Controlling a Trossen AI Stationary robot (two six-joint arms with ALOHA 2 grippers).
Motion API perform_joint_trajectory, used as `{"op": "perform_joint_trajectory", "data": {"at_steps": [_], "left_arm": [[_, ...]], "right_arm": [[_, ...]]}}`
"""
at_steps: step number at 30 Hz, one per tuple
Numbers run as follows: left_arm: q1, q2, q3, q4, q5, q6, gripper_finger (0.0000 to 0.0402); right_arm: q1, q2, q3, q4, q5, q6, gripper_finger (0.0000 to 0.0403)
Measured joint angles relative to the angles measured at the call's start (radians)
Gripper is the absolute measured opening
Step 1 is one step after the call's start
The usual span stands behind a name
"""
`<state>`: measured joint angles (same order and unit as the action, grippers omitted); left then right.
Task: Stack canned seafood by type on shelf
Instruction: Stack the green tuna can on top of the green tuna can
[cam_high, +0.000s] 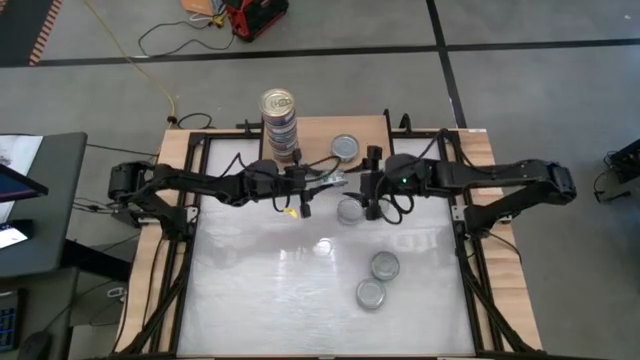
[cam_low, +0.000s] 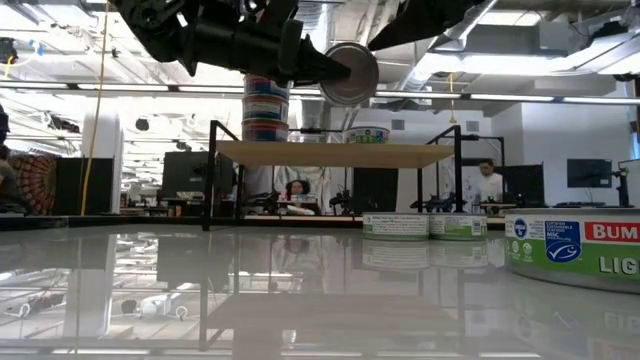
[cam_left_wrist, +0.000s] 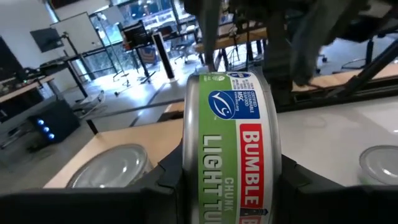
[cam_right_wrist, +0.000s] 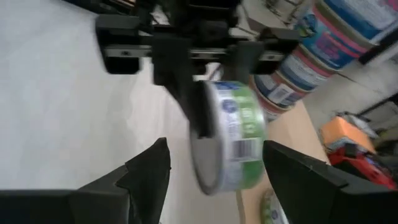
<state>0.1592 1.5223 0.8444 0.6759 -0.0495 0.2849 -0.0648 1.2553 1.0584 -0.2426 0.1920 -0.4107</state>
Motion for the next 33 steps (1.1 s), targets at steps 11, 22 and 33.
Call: {"op": "perform_joint_trajectory", "data": {"at_steps": [11,22,33], "left_arm": [[0.015,0.0,0.002,0.009,0.088,0.059,0.0123],[0.013,0.001,0.002,0.077,0.137,0.107,0.0123],[0.012,0.0,0.002,0.098,0.117,0.084,0.0123]], "right_arm": [[-0.089,0.01,0.003,0.044,-0.133,-0.011,0.029],[-0.1,0.055,0.006,0.088,-0.182,0.011,0.0275],[-0.099,0.068,0.006,0.101,-0.182,0.012,0.0155]]}}
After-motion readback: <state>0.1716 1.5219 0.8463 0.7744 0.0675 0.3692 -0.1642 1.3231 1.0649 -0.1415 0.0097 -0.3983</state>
